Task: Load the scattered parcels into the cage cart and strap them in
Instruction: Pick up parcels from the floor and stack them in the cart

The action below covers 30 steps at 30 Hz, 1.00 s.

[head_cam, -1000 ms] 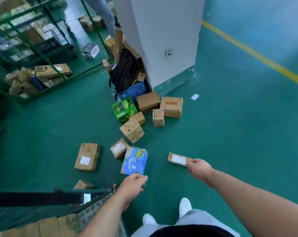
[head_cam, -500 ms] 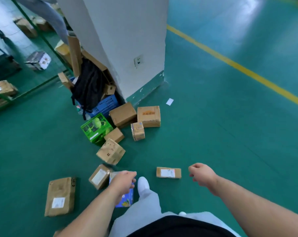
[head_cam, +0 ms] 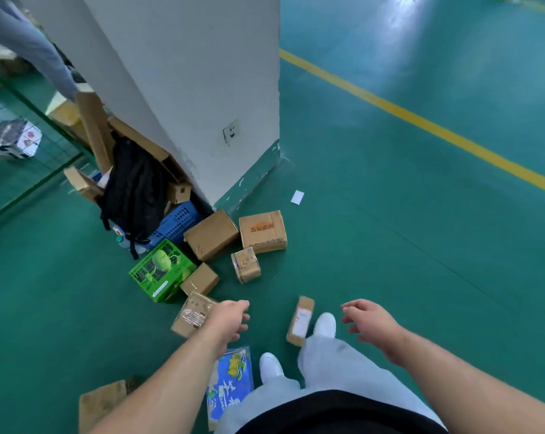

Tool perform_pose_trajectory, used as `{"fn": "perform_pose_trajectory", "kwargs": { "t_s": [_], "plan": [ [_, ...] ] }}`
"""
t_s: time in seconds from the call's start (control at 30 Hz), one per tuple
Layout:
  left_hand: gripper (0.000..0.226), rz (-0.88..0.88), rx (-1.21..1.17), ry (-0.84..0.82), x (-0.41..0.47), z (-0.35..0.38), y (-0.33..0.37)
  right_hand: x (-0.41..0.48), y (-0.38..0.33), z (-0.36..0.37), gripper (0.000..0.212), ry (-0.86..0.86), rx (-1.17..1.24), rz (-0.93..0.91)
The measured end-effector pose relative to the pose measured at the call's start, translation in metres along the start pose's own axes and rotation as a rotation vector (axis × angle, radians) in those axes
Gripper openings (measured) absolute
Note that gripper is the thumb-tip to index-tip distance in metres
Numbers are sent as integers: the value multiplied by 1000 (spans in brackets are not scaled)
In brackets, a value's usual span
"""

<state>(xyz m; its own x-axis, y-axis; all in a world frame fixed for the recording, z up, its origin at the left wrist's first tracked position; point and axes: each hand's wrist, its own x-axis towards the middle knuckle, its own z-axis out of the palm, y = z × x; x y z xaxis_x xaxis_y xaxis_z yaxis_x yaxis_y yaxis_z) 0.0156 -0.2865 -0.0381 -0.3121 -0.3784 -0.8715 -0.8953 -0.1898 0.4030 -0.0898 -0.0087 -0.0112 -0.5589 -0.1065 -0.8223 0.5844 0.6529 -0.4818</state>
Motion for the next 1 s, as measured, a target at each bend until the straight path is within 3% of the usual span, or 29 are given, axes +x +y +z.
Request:
{"fn": "perform_pose_trajectory", "kwargs": {
  "t_s": [0.47, 0.6, 0.77, 1.0],
  "plan": [
    [19, -92, -26, 133, 31, 14, 135, 152, -101, -72, 23, -80, -277, -4],
    [22, -98, 103, 110, 55, 21, 160, 183, -135, -80, 25, -78, -279, 6],
    [22, -114, 213, 65, 129, 24, 192, 229, -154, -78, 27, -92, -344, 70],
    [20, -226, 353, -156, 293, 37, 256, 312, -150, -49, 31, -85, -352, 301]
  ]
}}
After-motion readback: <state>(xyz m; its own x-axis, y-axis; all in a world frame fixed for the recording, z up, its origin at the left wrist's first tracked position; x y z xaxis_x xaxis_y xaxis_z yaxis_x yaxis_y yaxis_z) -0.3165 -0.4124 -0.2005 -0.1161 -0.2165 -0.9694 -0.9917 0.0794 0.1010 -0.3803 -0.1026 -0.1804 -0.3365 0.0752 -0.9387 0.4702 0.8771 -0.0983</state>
